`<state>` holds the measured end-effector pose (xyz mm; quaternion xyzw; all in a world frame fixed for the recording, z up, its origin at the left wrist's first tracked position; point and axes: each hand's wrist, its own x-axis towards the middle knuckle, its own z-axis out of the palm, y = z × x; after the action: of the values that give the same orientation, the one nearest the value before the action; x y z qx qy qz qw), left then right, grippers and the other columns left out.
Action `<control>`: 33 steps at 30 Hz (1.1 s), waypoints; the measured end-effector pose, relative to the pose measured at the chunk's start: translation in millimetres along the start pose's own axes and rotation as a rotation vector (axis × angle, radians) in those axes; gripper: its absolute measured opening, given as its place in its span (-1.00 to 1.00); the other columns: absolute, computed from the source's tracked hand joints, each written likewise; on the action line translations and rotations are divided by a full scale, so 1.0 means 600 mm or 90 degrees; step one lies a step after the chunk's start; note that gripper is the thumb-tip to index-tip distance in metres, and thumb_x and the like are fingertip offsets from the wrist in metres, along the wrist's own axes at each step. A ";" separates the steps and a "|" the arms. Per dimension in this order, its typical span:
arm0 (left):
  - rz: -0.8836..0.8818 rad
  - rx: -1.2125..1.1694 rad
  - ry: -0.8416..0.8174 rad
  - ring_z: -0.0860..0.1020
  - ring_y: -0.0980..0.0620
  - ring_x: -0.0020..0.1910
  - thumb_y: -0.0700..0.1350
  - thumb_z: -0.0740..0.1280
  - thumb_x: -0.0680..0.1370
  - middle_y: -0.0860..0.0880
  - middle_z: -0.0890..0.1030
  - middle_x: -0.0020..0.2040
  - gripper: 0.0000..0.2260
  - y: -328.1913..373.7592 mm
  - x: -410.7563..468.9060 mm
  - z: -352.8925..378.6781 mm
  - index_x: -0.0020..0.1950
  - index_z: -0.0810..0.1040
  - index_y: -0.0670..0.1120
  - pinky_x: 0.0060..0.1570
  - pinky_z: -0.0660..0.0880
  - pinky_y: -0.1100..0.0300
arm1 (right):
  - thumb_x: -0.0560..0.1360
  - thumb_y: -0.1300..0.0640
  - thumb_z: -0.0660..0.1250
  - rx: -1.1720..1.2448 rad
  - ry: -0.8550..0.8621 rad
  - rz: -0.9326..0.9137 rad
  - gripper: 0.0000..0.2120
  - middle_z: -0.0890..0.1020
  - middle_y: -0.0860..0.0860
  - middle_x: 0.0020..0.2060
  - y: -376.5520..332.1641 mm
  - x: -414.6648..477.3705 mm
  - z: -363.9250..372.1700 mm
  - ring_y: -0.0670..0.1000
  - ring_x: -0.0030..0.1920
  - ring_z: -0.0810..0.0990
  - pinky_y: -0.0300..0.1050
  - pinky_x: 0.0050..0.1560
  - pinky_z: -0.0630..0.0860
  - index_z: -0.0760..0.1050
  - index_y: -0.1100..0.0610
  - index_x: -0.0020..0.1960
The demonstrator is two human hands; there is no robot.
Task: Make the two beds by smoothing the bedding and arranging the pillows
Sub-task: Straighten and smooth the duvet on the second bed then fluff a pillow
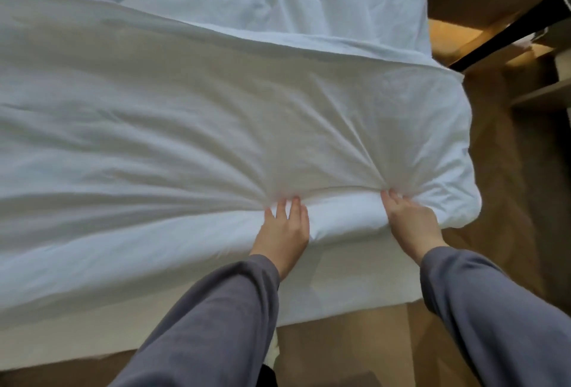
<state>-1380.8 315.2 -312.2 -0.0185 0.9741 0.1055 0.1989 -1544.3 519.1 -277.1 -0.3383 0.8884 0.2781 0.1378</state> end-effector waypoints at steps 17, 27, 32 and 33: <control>0.129 0.017 -0.089 -0.18 -0.07 0.57 0.25 -0.10 0.61 -0.06 -0.19 0.60 -0.37 -0.084 -0.076 -0.033 0.60 -0.10 -0.01 0.41 -0.27 -0.34 | 0.49 -0.10 0.10 0.278 -0.257 0.027 -0.22 -0.17 0.09 0.56 -0.081 -0.072 -0.046 0.10 0.56 -0.20 0.27 0.48 -0.06 -0.16 0.10 0.58; -0.203 -0.070 0.178 0.52 -0.19 -0.04 -0.27 0.19 0.54 -0.04 -0.18 0.60 -0.30 -0.290 0.132 -0.222 0.58 -0.07 0.02 -0.22 0.40 0.04 | 0.54 0.28 0.16 0.412 0.102 0.293 -0.31 0.05 0.05 0.56 0.010 0.239 -0.197 0.23 0.28 0.45 0.00 -0.03 0.41 -0.01 -0.08 0.57; -0.228 -0.083 0.074 0.53 -0.25 -0.02 -0.12 0.21 0.59 -0.18 0.44 0.15 -0.75 -0.329 0.162 -0.224 0.24 0.39 -0.13 -0.10 0.46 -0.03 | 0.57 0.20 0.10 0.240 -0.100 0.248 -0.75 0.48 0.22 0.18 0.067 0.266 -0.155 0.28 0.12 0.51 0.06 0.05 0.44 0.34 0.15 0.24; -0.226 -0.091 0.120 0.53 -0.26 -0.05 -0.13 0.20 0.59 -0.18 0.46 0.07 -0.85 -0.329 0.159 -0.222 0.11 0.42 -0.15 -0.15 0.43 -0.02 | 0.57 0.25 0.08 0.244 -0.043 0.263 -0.80 0.46 0.23 0.15 0.070 0.260 -0.155 0.30 0.08 0.52 0.06 -0.05 0.40 0.35 0.17 0.18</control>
<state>-1504.3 94.6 -268.8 -0.2138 0.9599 0.1355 0.1207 -1692.4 408.9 -252.6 -0.1083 0.9699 0.1380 0.1689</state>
